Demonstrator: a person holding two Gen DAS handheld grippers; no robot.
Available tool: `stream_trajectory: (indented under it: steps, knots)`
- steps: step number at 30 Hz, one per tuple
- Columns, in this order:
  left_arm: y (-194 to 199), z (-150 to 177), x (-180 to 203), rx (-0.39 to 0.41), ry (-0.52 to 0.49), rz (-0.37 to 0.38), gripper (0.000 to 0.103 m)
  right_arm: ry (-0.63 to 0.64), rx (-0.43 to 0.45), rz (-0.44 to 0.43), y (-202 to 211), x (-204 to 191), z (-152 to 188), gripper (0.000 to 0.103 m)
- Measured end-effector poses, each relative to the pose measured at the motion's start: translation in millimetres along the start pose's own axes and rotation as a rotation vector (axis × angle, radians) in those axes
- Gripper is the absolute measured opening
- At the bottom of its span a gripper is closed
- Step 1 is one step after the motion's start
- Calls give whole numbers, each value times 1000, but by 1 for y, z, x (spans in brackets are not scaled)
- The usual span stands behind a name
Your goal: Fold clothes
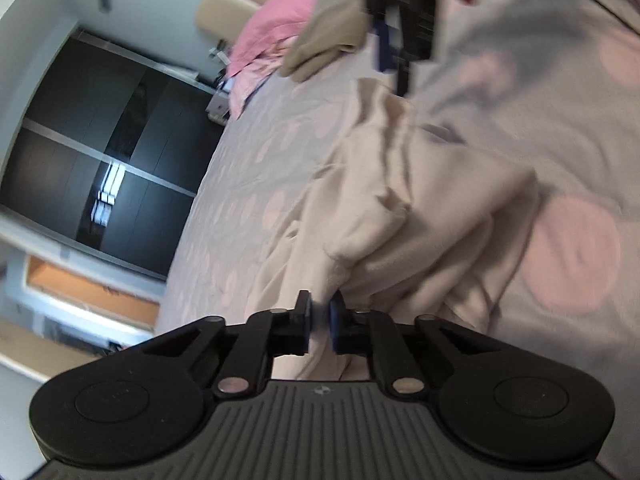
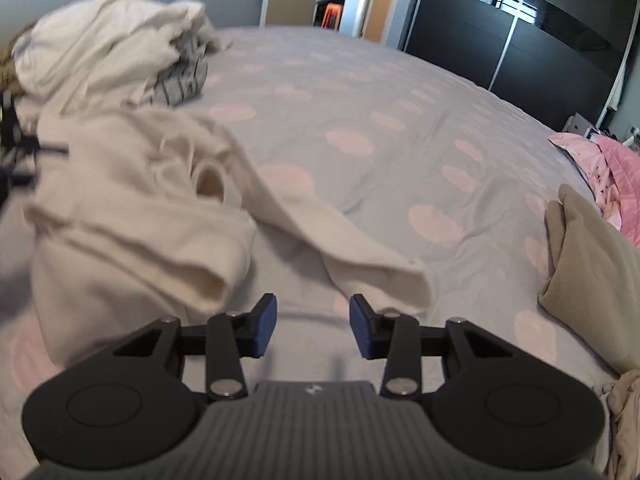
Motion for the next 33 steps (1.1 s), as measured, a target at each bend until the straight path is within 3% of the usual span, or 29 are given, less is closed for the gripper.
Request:
stream_trajectory:
  steps: [6,11,21,27,30,32,33]
  knots:
    - [3,21,-52,-74,200,-83,4,117,17,-20,-2,-19,-3,42]
    - [-2,42,-77,-140,299,-119,4,283,50,-52,-1,-49,-14,42]
    - [10,96,-97,-281,426,-167,4,396,122,-78,1,-79,-42,34]
    - [25,120,-91,-352,479,-175,4,473,163,-153,2,-114,-60,33]
    - [32,125,-86,-360,497,-180,4,504,185,-137,-3,-125,-68,32]
    - [34,127,-87,-363,506,-189,4,509,202,-112,-6,-126,-75,22]
    - [34,128,-89,-363,515,-194,4,511,210,-99,-7,-127,-78,22]
Point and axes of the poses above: each gripper's, at about its wrist camera, not at the fingertips, and y roughly against the way its jaws point, x to its right, z to its underside, the point moved 8 cm from there along -y, roughly the way its jaws point, and after that the axes turned 6 degrees about x, right-handed, at the moved point
